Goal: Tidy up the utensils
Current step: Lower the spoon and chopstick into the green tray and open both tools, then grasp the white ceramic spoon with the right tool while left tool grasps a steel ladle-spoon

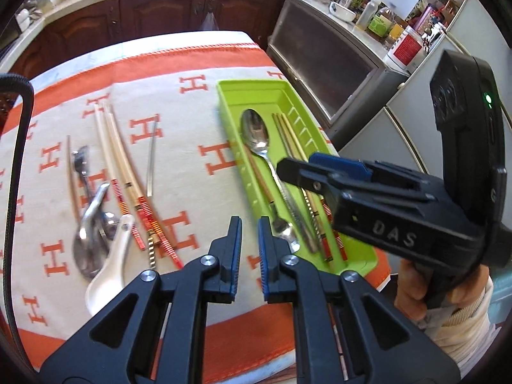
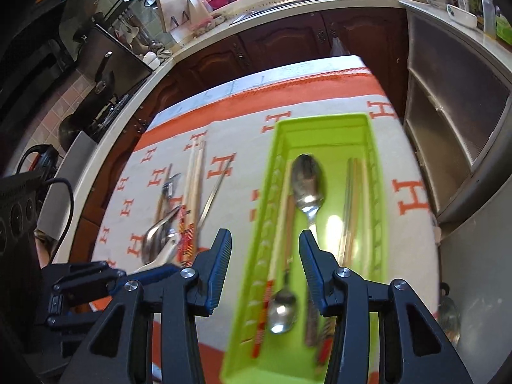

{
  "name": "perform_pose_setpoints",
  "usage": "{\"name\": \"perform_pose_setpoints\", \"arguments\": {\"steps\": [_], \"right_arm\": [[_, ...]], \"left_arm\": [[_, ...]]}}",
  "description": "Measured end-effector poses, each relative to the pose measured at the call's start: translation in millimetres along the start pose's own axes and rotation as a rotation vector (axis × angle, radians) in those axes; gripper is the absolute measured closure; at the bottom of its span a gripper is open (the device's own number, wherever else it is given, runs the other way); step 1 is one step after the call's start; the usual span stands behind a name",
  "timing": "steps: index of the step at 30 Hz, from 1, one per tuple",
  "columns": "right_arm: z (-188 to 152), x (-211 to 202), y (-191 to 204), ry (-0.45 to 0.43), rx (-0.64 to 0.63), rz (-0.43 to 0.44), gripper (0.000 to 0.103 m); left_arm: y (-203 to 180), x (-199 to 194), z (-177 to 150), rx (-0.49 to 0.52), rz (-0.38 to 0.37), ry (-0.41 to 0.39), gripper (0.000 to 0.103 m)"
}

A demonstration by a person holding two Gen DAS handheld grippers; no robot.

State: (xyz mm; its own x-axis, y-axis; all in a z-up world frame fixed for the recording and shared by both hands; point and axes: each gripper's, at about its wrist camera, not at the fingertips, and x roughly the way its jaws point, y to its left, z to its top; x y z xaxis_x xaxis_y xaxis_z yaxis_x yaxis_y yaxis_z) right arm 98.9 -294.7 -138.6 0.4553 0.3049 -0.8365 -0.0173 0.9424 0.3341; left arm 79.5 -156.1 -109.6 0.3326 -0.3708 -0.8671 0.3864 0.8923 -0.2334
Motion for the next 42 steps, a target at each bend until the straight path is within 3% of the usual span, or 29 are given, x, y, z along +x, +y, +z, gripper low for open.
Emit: {"name": "perform_pose_setpoints", "arguments": {"steps": [6, 10, 19, 23, 34, 42], "right_arm": [[-8, -1, 42, 0.016, -0.017, 0.033, 0.058], [-11, 7, 73, 0.037, -0.033, 0.065, 0.058], [-18, 43, 123, 0.08, -0.066, 0.166, 0.059], [-25, 69, 133, 0.126, -0.058, 0.205, 0.061], [-40, 140, 132, 0.224, 0.01, 0.213, 0.074], [-42, 163, 138, 0.195, 0.008, 0.198, 0.078]], "left_arm": [[34, -36, -17, -0.038, 0.011, -0.037, 0.093], [64, -56, -25, -0.073, 0.021, -0.064, 0.075], [142, -81, -32, -0.158, -0.012, -0.102, 0.074], [164, -79, -35, -0.16, -0.033, -0.102, 0.074], [207, -44, -47, -0.211, -0.098, -0.023, 0.074], [208, -33, -47, -0.154, -0.158, -0.019, 0.074]]}}
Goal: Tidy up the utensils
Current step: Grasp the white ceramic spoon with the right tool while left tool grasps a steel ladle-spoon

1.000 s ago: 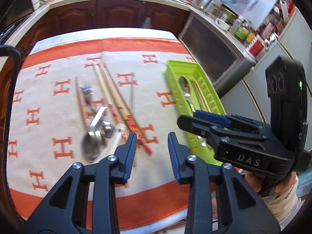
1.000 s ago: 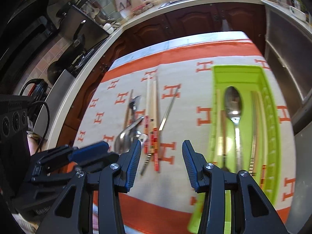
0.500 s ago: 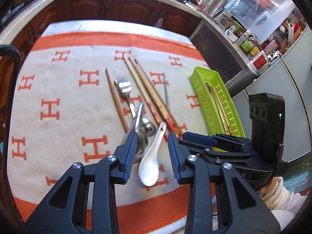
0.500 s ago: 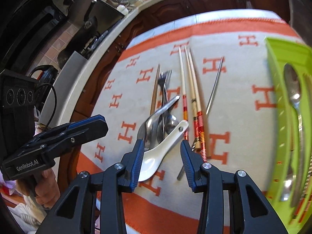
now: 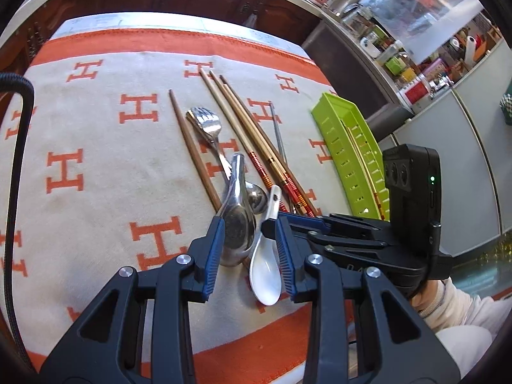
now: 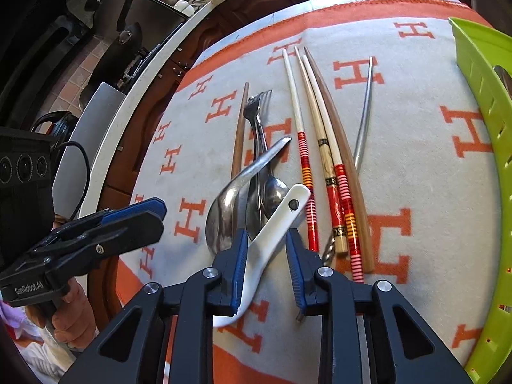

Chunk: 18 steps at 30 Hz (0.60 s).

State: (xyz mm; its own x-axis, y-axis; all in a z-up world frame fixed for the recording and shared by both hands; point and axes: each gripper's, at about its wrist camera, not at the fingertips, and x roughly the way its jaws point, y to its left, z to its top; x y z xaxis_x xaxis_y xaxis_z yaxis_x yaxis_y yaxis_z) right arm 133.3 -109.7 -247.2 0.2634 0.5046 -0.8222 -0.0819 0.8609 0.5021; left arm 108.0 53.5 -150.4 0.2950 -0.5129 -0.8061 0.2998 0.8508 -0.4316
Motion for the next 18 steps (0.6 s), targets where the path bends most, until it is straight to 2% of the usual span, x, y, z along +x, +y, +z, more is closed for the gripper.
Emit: {"name": "perform_pose_setpoints", "arguments": {"steps": [5, 6, 12, 18], "right_arm": [[-1, 1, 7, -0.036, -0.039, -0.03, 0.088], [-2, -2, 7, -0.04, -0.039, -0.033, 0.096], [-7, -7, 6, -0.035, -0.052, -0.004, 0.1], [-7, -12, 13, -0.034, -0.081, 0.006, 0.1]], "left_arm": [[3, 14, 3, 0.021, -0.015, 0.027, 0.074], [5, 18, 4, 0.017, -0.021, 0.038, 0.074], [18, 35, 8, -0.013, -0.038, 0.06, 0.074], [30, 55, 10, -0.044, -0.091, 0.1, 0.074]]}}
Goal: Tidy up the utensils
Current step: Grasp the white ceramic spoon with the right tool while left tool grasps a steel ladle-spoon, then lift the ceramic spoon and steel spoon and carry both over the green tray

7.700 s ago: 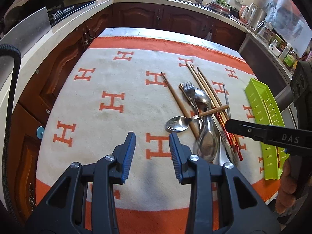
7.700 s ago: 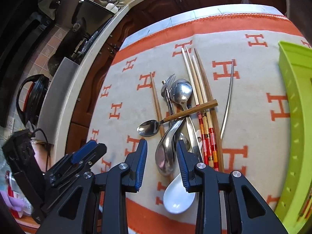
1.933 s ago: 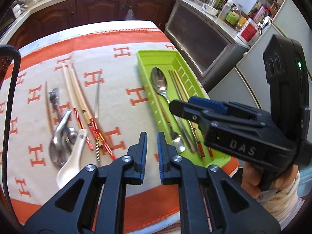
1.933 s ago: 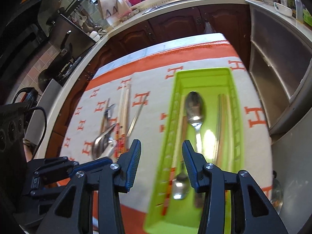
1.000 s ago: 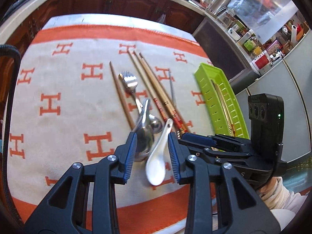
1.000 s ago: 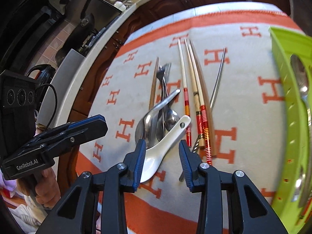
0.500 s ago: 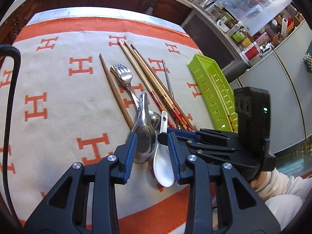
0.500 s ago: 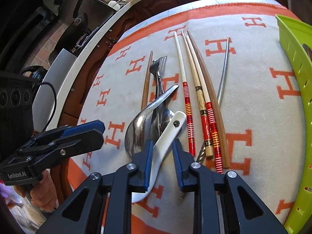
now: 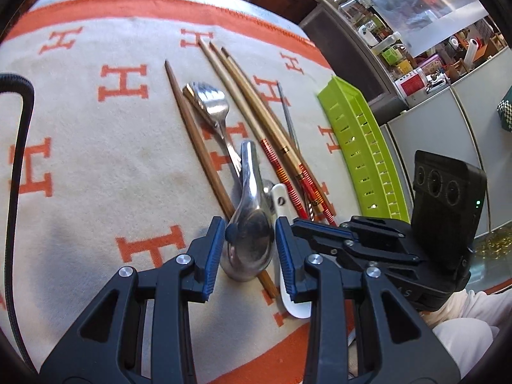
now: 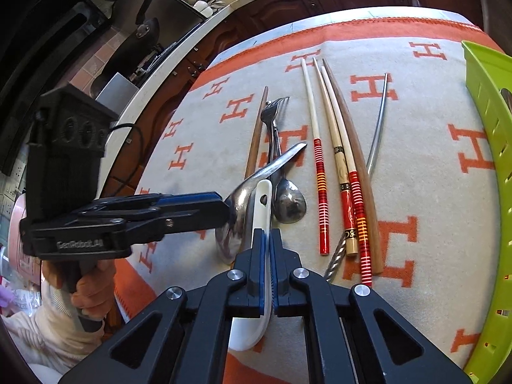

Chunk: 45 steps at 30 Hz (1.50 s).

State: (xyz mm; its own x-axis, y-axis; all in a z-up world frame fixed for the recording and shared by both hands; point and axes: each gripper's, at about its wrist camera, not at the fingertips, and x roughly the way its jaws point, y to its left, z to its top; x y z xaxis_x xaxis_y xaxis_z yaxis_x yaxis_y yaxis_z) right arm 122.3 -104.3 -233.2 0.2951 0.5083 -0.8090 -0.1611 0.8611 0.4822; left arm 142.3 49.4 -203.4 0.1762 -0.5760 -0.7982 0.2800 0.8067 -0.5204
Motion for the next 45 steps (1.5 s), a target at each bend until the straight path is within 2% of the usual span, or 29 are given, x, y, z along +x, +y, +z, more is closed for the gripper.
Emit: {"name": "perform_pose_setpoints", "arguments": {"steps": [7, 12, 20, 21, 22, 23, 25, 26, 30, 32, 35, 39, 42, 45], "right_arm": [[-3, -4, -8, 0.0, 0.02, 0.011, 0.1], [-5, -1, -14, 0.013, 0.041, 0.022, 0.1], [-4, 2, -14, 0.025, 0.054, 0.044, 0.1], [-3, 2, -14, 0.026, 0.057, 0.045, 0.1], [-3, 2, -14, 0.026, 0.06, 0.047, 0.1], [-2, 2, -15, 0.025, 0.059, 0.049, 0.101], [-2, 4, -16, 0.035, 0.068, 0.059, 0.1], [-2, 5, -18, 0.045, 0.078, 0.069, 0.1], [-3, 7, -19, 0.067, 0.083, 0.081, 0.096], [-4, 7, -16, 0.067, 0.064, 0.088, 0.09], [-5, 7, -10, 0.062, 0.023, 0.07, 0.088], [-9, 8, 2, 0.057, -0.064, 0.041, 0.088], [-15, 8, 20, 0.048, -0.189, -0.05, 0.095], [-14, 7, 18, 0.058, -0.151, -0.052, 0.1]], "left_arm": [[16, 17, 8, -0.044, -0.103, 0.005, 0.072], [16, 25, 15, -0.038, -0.131, 0.002, 0.072], [1, 22, 11, -0.005, -0.068, -0.004, 0.076], [-1, 19, 9, -0.002, -0.064, -0.008, 0.079], [-3, 15, 8, -0.002, -0.092, -0.025, 0.091], [-3, 9, 6, -0.004, -0.104, -0.033, 0.094], [-13, 7, 5, 0.02, -0.041, -0.051, 0.095], [-16, 6, 5, 0.029, -0.033, -0.054, 0.095], [-22, 8, 5, 0.039, -0.033, -0.045, 0.095], [-24, 9, 5, 0.042, -0.039, -0.042, 0.095], [-21, 9, 1, 0.052, -0.037, -0.046, 0.095], [-22, 23, -4, 0.053, -0.03, 0.0, 0.095], [-20, 27, -7, 0.039, -0.034, 0.004, 0.097], [-21, 26, -7, 0.024, -0.024, 0.0, 0.1]]}}
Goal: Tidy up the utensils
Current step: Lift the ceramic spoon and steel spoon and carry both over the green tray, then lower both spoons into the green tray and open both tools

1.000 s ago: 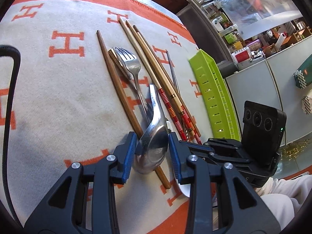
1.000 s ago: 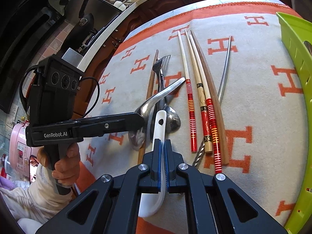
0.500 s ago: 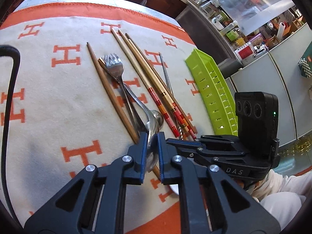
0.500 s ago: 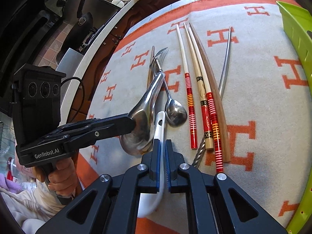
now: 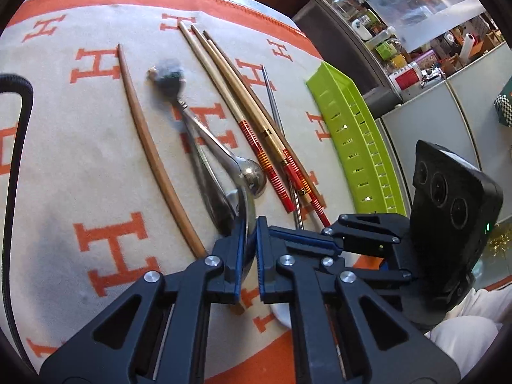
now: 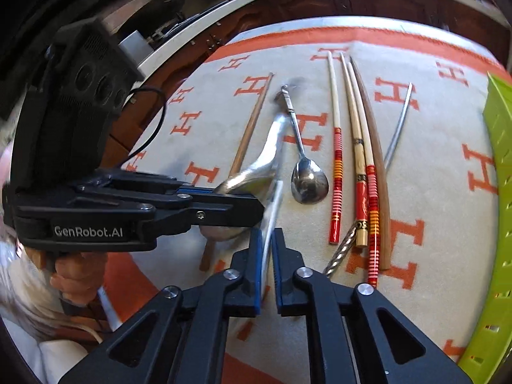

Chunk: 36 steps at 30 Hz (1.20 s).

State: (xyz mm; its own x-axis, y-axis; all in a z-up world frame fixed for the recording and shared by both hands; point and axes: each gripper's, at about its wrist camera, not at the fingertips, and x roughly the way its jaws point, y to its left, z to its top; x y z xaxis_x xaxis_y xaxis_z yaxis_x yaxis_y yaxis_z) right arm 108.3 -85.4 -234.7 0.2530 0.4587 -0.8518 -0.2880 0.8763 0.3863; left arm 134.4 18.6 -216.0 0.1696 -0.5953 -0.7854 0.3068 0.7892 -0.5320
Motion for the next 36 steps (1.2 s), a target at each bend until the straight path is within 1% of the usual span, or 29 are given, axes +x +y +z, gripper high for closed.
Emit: {"name": "perform_pose_setpoints", "arguments": {"steps": [1, 4, 9, 11, 14, 17, 20, 24, 28, 31, 36], "right_arm": [[0, -1, -3, 0.001, 0.018, 0.002, 0.1], [-1, -10, -11, -0.009, 0.054, -0.011, 0.1], [-1, -40, -29, -0.073, 0.116, -0.001, 0.1], [-1, -62, -40, -0.118, 0.145, -0.002, 0.1], [-3, -96, -57, -0.184, 0.177, -0.024, 0.1], [-9, -131, -78, -0.252, 0.202, -0.06, 0.1], [-19, -157, -102, -0.292, 0.234, -0.094, 0.1], [-39, -174, -132, -0.297, 0.265, -0.149, 0.1], [-59, -176, -153, -0.277, 0.268, -0.186, 0.1], [-70, -167, -163, -0.249, 0.261, -0.163, 0.1], [-80, -144, -171, -0.215, 0.262, -0.086, 0.099]], "left_arm": [[-3, -2, -1, 0.005, 0.024, -0.008, 0.1], [-12, -12, -3, 0.021, 0.044, -0.028, 0.1], [-34, -33, -5, 0.066, 0.063, -0.05, 0.1], [-52, -39, -5, 0.102, 0.069, -0.06, 0.1], [-82, -44, -4, 0.159, 0.054, -0.066, 0.1], [-114, -42, -3, 0.217, 0.038, -0.065, 0.1], [-147, -31, -1, 0.269, 0.016, -0.048, 0.1], [-182, -12, 0, 0.317, 0.004, -0.018, 0.1], [-212, 8, -2, 0.355, 0.004, 0.015, 0.1], [-228, 22, -5, 0.378, 0.014, 0.04, 0.1], [-240, 43, -11, 0.391, 0.031, 0.085, 0.1]]}}
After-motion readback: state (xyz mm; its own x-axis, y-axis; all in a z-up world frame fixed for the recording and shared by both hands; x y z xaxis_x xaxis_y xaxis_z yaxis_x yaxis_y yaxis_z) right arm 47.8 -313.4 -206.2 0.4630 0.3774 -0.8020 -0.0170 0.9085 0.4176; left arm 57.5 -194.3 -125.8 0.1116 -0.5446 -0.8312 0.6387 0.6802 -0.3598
